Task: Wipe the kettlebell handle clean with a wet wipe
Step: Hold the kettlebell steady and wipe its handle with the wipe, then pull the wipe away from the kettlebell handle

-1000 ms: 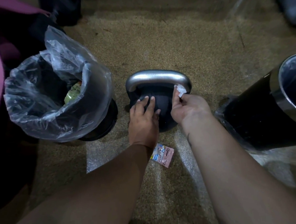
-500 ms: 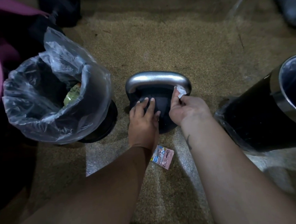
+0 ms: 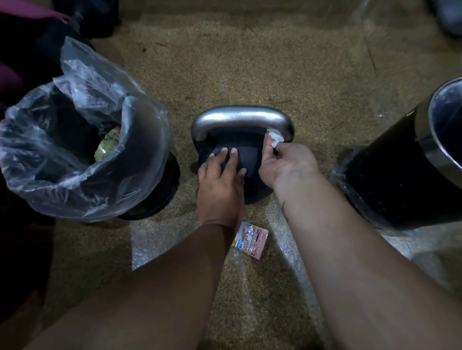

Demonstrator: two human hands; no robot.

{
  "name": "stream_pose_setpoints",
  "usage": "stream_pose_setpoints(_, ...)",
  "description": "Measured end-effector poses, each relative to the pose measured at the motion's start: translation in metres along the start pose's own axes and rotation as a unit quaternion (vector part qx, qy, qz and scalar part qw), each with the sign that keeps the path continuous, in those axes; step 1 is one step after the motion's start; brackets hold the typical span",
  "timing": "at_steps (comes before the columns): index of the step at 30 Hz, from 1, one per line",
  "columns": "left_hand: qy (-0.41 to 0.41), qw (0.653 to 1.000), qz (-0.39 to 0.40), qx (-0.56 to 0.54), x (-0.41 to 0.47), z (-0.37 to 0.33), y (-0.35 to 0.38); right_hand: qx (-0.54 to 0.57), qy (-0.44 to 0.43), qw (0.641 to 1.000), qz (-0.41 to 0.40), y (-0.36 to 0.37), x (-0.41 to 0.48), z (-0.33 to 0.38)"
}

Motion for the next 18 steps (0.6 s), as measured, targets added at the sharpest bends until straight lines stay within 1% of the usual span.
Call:
stream_pose_setpoints(1,-0.005,1.0,0.001,0.002,0.001,0.0,0.0,-0.025,-0.016,0.999,-0.024,-0.008,0.007,0.0)
stream_pose_setpoints(2,0.003,1.0,0.005,0.005,0.0,-0.004,0.002,-0.004,-0.006,1.0,-0.029,-0.01,0.001,-0.003)
stream_pose_setpoints(3,-0.004,1.0,0.016,0.007,-0.001,-0.004,0.004,0.035,0.014,0.999,-0.034,-0.015,0.003,-0.007)
stream_pose_setpoints(4,-0.008,1.0,0.027,0.007,-0.001,-0.005,0.005,0.123,0.025,0.992,-0.018,-0.017,-0.002,-0.007)
stream_pose_setpoints(6,-0.021,0.999,0.035,0.009,0.0,-0.004,0.005,0.155,0.027,0.987,-0.024,-0.026,-0.008,-0.008)
stream_pose_setpoints(7,-0.029,0.998,0.048,0.011,-0.001,-0.006,0.004,0.118,0.012,0.993,-0.03,-0.035,-0.008,-0.006)
stream_pose_setpoints(9,-0.037,0.996,0.074,0.017,-0.001,-0.01,0.001,0.082,0.007,0.995,-0.053,-0.047,-0.015,0.0)
stream_pose_setpoints(12,-0.02,0.996,0.086,0.028,-0.003,-0.021,-0.017,0.061,-0.035,0.996,-0.062,-0.051,-0.02,0.019)
stream_pose_setpoints(14,0.003,0.997,0.076,0.032,-0.002,-0.032,-0.036,0.047,-0.059,0.995,-0.058,-0.049,-0.027,0.035)
stream_pose_setpoints(16,0.005,0.997,0.065,0.041,0.007,-0.044,-0.059,0.012,-0.08,0.995,-0.058,-0.043,-0.043,0.054)
stream_pose_setpoints(18,0.012,0.998,0.037,0.052,0.023,-0.057,-0.084,-0.02,-0.102,0.992,-0.071,-0.033,-0.061,0.071)
Point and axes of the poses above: each hand's wrist, its own x-axis towards the middle knuckle, its own y-axis out of the palm, z = x × y, the point moved 8 cm from there along x, towards the middle knuckle, and after that the axes turned 1 degree about -z, right-handed, at the moved point
